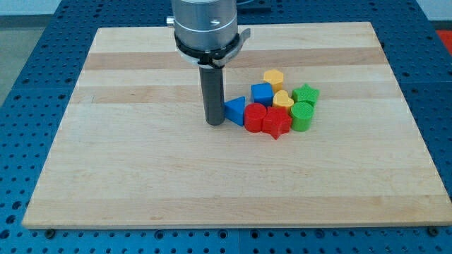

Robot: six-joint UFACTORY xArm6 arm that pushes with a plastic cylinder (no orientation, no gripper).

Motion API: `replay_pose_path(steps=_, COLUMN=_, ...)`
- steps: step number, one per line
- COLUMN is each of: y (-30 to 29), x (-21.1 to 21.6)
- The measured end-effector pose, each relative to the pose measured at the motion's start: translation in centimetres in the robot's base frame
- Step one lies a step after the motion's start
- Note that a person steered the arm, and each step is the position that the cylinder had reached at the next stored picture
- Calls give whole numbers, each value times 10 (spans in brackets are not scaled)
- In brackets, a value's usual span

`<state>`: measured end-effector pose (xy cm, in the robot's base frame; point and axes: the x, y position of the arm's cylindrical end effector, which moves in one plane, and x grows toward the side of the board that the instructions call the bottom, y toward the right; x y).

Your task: Move the yellow heart into the green star with the help of blue cube

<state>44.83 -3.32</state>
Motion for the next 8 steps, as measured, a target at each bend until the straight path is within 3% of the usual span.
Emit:
replay_pose_path(steps=2, y=28, x=0)
replay_pose_path(steps=5, y=-27, x=-21)
replay_pose_path(steps=8, y=16, x=-45)
